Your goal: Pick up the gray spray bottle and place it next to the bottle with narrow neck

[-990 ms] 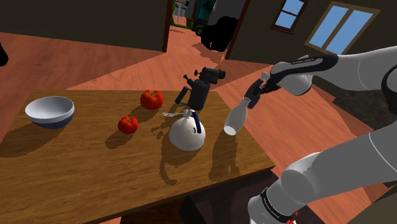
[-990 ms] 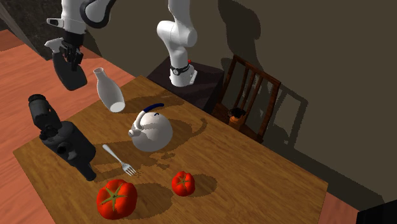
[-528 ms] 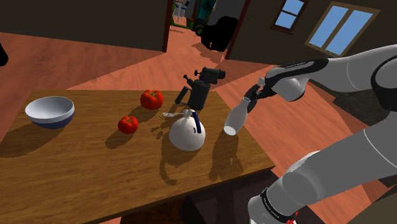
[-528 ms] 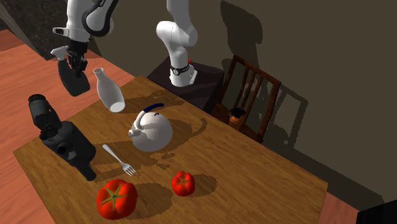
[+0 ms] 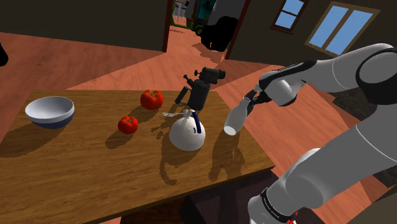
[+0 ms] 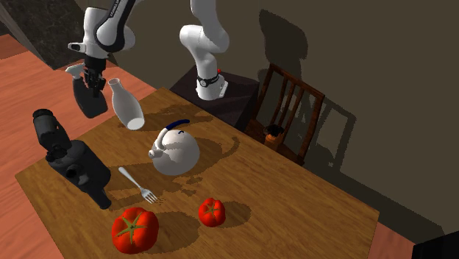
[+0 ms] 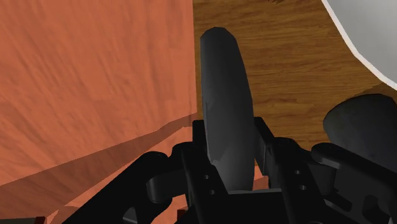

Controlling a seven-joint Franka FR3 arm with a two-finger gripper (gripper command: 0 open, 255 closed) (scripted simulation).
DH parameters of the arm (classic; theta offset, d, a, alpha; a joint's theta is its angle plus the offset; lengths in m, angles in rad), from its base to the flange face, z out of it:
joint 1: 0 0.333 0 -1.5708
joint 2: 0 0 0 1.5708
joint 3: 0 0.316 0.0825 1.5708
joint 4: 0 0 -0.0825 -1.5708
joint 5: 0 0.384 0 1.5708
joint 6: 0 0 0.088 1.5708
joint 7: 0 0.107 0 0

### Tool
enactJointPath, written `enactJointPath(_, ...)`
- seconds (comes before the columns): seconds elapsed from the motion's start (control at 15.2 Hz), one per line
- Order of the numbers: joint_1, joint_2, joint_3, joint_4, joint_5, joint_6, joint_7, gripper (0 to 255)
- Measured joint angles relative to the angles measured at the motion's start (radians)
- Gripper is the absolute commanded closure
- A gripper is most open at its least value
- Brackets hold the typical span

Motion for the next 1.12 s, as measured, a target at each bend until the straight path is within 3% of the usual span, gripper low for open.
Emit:
enactJointPath(0.26,0.085,0.065,-0.059,0.012,0.201,0.025,-0.166,255)
enactJointPath(0.53,0.126,0.137,-0.082,0.037,0.427,0.022,-0.353,255)
enactJointPath(0.92,0.128,0.149,-0.080,0.041,0.469,0.023,-0.385,255)
enactJointPath(0.99,0.128,0.149,-0.080,0.041,0.470,0.023,-0.385,0)
enactJointPath(1.12,0.128,0.149,-0.080,0.041,0.470,0.023,-0.385,0)
